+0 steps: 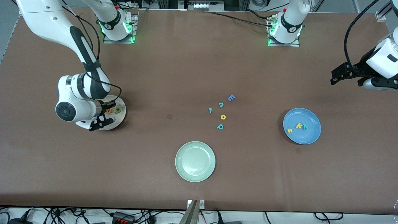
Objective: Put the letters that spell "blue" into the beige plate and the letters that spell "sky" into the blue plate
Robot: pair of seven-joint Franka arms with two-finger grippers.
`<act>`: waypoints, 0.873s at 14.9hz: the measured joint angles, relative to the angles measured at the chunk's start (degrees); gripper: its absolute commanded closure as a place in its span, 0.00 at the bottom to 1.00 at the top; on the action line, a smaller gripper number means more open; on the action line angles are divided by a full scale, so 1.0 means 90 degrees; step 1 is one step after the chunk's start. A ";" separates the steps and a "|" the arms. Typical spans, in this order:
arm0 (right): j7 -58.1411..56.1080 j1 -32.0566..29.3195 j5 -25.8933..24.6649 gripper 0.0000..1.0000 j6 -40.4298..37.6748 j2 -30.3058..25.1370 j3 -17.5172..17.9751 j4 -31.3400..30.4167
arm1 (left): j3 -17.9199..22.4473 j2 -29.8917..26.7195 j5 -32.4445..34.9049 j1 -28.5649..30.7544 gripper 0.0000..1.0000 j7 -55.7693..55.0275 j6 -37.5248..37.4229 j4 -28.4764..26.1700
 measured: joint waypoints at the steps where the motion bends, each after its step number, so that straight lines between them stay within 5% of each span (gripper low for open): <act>1: 0.0011 -0.0001 0.0001 0.00 0.0005 -0.0032 -0.0003 0.0016 | -0.0001 0.0000 0.0000 -0.0017 0.00 0.0000 -0.0003 0.0003; 6: 0.0760 -0.0009 0.0005 0.00 -0.0533 -0.0520 -0.0014 0.0626 | -0.0014 0.0000 0.0000 -0.0044 0.00 0.0000 -0.0008 0.0008; 13: 0.1115 -0.0384 0.0005 0.00 -0.2199 -0.0858 -0.0108 0.2710 | -0.0014 0.0001 0.0000 -0.0044 0.00 0.0000 -0.0107 0.0046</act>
